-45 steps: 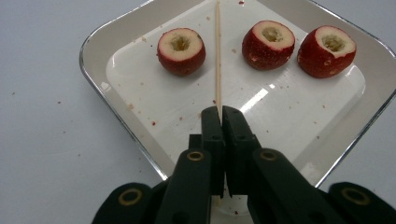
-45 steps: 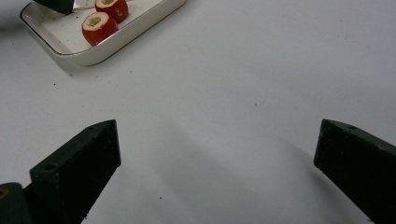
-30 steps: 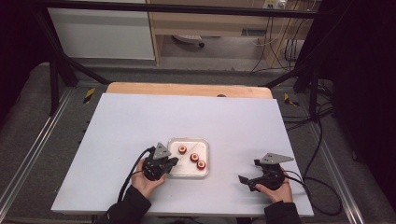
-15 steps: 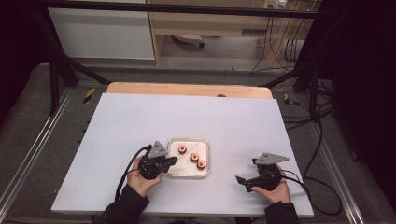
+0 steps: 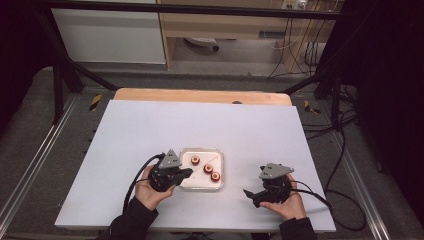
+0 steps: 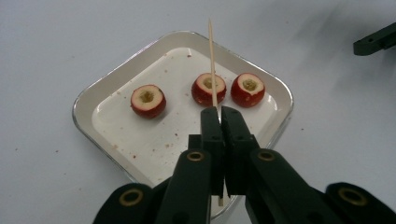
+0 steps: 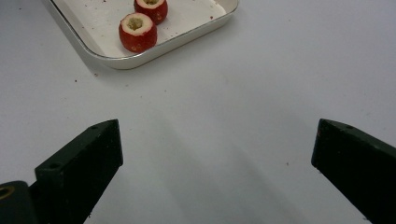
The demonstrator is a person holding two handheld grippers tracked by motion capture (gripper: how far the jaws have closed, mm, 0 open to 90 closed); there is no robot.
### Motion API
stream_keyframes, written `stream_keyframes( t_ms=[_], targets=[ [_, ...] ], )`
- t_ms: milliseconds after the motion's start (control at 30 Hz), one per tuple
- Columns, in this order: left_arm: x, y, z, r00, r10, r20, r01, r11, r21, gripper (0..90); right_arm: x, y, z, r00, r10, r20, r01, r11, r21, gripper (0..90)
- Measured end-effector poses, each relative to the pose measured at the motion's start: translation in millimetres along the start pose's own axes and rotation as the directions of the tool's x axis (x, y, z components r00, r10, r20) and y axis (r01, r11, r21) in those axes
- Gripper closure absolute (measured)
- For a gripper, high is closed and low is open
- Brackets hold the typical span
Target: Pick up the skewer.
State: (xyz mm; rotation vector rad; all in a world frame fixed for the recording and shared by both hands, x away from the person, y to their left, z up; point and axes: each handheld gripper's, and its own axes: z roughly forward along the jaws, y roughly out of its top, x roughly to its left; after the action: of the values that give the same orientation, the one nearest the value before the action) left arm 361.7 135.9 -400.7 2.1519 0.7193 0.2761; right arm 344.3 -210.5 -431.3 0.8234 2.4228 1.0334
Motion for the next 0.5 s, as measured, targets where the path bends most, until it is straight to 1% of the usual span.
stream_keyframes(
  t_ms=[67,100,133,167,233,267,333,433,500],
  targets=[
    [-1.1,2.3,-0.3,0.9999,0.004,0.015,-0.004,1.0000,0.004,88.5,3.0,5.1,-0.7,0.9995,-0.029,0.007,0.029,1.000,0.003,3.5],
    [-1.1,2.3,-0.3,0.9999,0.004,0.015,-0.004,1.0000,0.004,88.5,4.7,7.6,-0.9,0.9990,-0.043,0.010,0.043,0.999,0.001,3.9],
    [-2.9,5.4,0.6,0.9995,0.015,0.028,-0.015,0.9998,0.015,88.5,6.3,10.1,-1.1,0.9985,-0.054,0.013,0.054,0.999,0.000,4.4],
    [-2.9,5.4,0.6,0.9995,0.015,0.028,-0.015,0.9998,0.015,88.5,8.0,12.7,-1.2,0.9978,-0.064,0.015,0.064,0.998,0.000,4.6],
    [-6.5,10.9,2.5,0.9983,0.042,0.041,-0.043,0.9985,0.033,88.5,11.2,18.0,-1.1,0.9947,-0.100,0.026,0.100,0.995,0.002,5.6],
    [-6.5,10.9,2.5,0.9983,0.042,0.041,-0.043,0.9985,0.033,88.5,12.5,20.6,-1.2,0.9923,-0.120,0.031,0.120,0.993,0.007,6.2],
    [-10.6,16.2,5.1,0.9962,0.065,0.058,-0.068,0.9965,0.049,88.5,15.9,26.2,-0.4,0.9861,-0.162,0.037,0.162,0.987,0.017,7.0],
    [-14.4,21.2,8.1,0.9937,0.088,0.069,-0.092,0.9936,0.064,88.5,21.5,34.0,1.3,0.9716,-0.232,0.046,0.231,0.973,0.033,9.0],
    [-16.8,24.2,10.1,0.9919,0.100,0.078,-0.106,0.9917,0.073,88.5,25.4,38.8,2.3,0.9622,-0.268,0.048,0.266,0.963,0.040,10.9]
  ],
)
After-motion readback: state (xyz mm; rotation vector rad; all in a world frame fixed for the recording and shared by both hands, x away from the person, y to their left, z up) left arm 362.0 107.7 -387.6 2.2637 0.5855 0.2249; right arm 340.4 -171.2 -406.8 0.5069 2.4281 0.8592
